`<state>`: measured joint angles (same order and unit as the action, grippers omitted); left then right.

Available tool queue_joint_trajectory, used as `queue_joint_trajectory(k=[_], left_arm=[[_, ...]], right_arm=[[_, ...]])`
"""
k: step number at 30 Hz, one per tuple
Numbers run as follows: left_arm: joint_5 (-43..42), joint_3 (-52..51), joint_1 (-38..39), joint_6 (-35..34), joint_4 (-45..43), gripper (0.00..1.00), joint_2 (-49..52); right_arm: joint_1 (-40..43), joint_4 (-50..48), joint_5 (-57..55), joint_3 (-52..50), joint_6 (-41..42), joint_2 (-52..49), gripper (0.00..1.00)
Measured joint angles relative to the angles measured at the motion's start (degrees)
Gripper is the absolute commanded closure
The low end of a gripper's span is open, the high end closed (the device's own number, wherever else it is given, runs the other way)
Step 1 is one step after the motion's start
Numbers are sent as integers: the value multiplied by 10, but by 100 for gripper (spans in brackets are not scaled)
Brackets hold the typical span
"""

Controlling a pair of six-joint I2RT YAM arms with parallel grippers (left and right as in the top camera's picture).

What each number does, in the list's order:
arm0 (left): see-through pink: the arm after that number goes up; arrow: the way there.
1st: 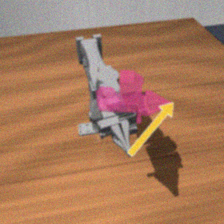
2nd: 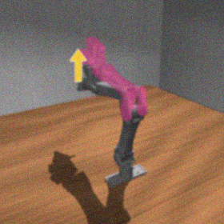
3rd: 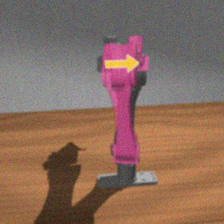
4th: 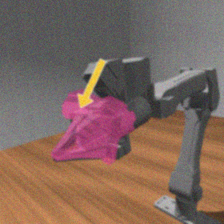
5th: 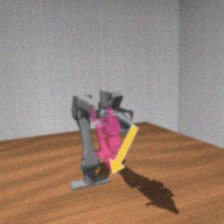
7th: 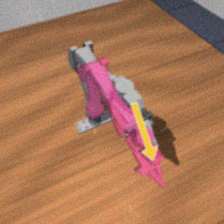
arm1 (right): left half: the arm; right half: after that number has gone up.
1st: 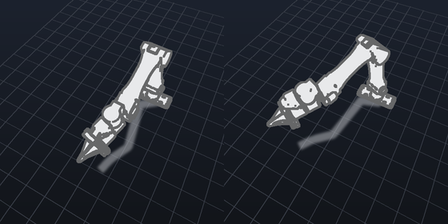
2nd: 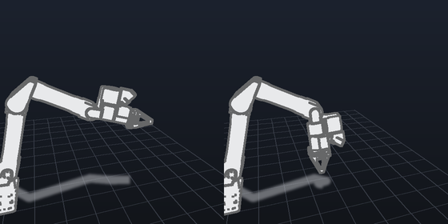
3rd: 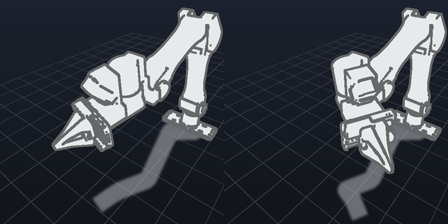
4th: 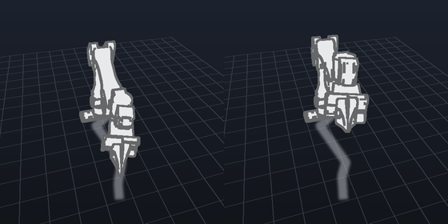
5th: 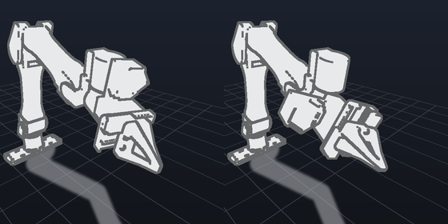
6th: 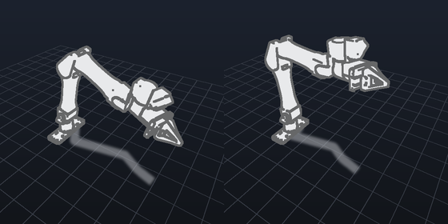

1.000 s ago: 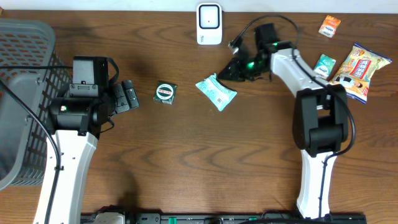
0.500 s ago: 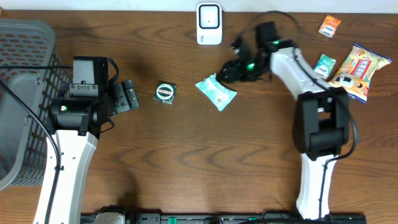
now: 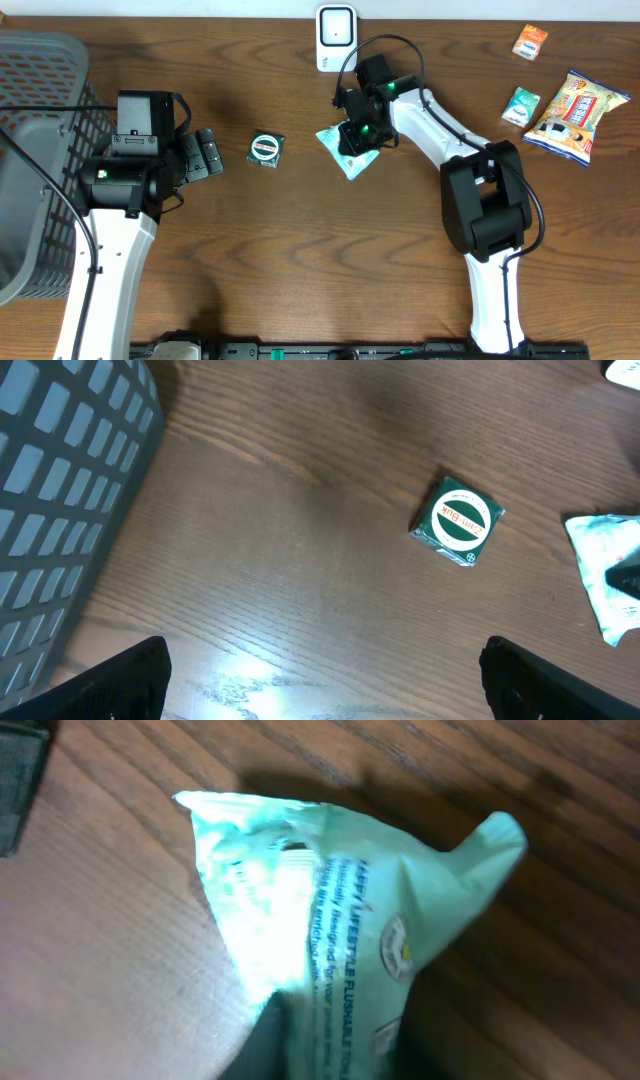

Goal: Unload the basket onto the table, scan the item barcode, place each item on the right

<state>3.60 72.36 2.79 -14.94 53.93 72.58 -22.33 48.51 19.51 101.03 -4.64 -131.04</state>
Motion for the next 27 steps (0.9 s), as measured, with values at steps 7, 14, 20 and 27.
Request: queue_joint_trajectory(k=[7,14,20,27], left_arm=[[0,0,0,0,0,2,0],[0,0,0,0,0,2,0],[0,0,0,0,0,2,0],[0,0,0,0,0,2,0]], right_arm=[[2,3,26,4,14,0,99],[35,-43,179,4,18,-3,99],[94,-133,282,4,31,21,99],[119,-190,308,4,49,111,99]])
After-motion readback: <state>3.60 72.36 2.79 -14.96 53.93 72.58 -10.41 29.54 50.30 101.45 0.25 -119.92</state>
